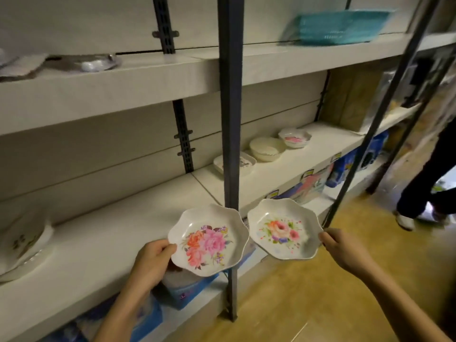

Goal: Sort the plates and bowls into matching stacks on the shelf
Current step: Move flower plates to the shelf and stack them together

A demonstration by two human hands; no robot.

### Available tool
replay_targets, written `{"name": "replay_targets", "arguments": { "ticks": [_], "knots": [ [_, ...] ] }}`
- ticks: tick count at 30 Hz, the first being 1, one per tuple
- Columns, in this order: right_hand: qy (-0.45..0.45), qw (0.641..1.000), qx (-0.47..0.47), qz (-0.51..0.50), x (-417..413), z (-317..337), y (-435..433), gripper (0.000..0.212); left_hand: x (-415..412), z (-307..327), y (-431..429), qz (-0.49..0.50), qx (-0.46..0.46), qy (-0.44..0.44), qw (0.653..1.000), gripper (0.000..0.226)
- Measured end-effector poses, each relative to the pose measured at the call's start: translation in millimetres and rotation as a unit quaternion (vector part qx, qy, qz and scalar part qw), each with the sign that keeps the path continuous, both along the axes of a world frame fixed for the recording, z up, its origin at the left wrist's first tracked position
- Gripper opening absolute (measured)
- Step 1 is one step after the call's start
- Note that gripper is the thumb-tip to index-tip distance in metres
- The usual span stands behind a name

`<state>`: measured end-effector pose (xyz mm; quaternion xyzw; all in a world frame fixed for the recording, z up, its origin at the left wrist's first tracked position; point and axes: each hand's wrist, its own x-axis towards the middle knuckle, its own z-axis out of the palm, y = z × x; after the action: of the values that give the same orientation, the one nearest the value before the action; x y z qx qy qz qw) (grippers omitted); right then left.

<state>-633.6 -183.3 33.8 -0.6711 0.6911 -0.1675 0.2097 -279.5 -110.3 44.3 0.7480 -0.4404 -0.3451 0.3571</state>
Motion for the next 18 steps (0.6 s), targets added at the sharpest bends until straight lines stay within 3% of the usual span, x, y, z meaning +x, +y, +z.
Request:
{"name": "replay_targets", "arguments": {
  "ticks": [11,18],
  "knots": [
    [0.026,0.994,-0.008,-0.11,-128.0,1.6,-28.3,0.038,-129.0,13.4,-92.8,-0.107,-0.016,-0.002,0.994,0.024],
    [0.004,0.993,-0.005,-0.121,-166.4,-3.9,-94.2,0.04,-169.4,6.5,-167.3,-0.1,-0.026,-0.049,0.993,0.032]
  ]
}}
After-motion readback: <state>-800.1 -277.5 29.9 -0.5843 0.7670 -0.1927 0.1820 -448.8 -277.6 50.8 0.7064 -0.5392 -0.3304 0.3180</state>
